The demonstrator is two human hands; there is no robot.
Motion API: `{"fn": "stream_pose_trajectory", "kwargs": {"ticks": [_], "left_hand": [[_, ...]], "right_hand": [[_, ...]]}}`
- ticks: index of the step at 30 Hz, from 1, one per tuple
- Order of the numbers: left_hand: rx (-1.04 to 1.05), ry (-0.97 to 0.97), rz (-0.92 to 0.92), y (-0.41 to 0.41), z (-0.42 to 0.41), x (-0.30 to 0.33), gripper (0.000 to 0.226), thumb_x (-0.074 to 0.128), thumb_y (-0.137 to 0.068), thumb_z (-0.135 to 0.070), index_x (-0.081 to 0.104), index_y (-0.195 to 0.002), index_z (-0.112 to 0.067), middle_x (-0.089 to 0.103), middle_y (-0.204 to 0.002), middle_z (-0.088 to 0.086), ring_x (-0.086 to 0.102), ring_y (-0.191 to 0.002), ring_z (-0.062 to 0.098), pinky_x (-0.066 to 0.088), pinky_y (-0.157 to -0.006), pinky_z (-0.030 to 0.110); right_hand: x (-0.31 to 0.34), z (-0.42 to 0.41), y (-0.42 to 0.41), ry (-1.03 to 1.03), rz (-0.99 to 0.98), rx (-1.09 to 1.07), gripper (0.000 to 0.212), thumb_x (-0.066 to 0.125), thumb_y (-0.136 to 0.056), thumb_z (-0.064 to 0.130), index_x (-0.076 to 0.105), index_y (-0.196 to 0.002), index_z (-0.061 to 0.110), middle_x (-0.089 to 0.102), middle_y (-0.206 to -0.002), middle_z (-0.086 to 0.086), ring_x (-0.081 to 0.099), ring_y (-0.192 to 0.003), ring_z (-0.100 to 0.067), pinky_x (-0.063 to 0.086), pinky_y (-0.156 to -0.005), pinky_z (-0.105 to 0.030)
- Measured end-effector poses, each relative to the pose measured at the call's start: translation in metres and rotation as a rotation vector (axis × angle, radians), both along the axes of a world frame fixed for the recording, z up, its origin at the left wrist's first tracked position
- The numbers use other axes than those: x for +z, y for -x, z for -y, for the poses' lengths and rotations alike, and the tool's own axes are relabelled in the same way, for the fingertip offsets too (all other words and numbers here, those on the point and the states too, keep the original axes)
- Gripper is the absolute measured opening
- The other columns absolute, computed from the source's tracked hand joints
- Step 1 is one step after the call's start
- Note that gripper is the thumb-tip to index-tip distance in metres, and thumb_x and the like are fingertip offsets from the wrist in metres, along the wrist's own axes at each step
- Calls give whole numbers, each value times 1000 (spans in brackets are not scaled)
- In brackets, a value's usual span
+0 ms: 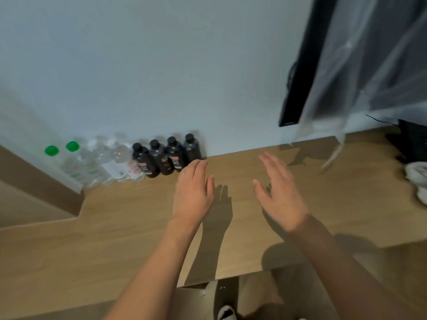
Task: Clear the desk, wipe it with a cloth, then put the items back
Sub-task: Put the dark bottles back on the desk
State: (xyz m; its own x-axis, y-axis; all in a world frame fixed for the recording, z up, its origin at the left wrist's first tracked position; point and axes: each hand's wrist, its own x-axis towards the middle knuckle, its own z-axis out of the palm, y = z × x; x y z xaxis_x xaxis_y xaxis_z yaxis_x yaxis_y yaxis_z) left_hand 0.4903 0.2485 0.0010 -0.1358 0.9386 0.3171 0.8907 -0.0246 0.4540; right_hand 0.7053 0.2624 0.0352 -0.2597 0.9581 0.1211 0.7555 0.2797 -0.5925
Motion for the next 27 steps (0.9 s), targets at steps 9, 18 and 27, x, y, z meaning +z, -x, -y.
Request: {"fn": "stream_pose_trajectory", "kwargs": {"ticks": [9, 18, 27], "left_hand": [[-357, 21, -41, -198, -22, 2, 39, 56, -101, -20, 54, -138, -6, 57, -136, 13, 53, -125, 30, 41, -108, 41], [-718, -20, -84, -444, -14, 0, 38, 56, -100, -23, 55, -135, -7, 57, -132, 12, 55, -119, 29, 42, -104, 40], [-986, -58, -38, -638, 4, 5, 38, 59, -97, -20, 58, -133, -9, 58, -135, 9, 52, -124, 26, 45, -106, 43]], "right_hand": [[-11, 43, -184, 27, -57, -347, 58, 53, -99, 29, 32, -153, 23, 27, -161, 5, 22, -148, -12, 23, -121, -36], [-32, 112, -394, -55, -115, -730, 58, 58, -92, 26, 43, -147, 14, 41, -153, -4, 33, -143, -17, 22, -118, -26], [-21, 176, -545, -7, -84, -985, 58, 55, -99, 25, 32, -153, 19, 25, -161, 4, 20, -149, -11, 13, -115, -21]]}}
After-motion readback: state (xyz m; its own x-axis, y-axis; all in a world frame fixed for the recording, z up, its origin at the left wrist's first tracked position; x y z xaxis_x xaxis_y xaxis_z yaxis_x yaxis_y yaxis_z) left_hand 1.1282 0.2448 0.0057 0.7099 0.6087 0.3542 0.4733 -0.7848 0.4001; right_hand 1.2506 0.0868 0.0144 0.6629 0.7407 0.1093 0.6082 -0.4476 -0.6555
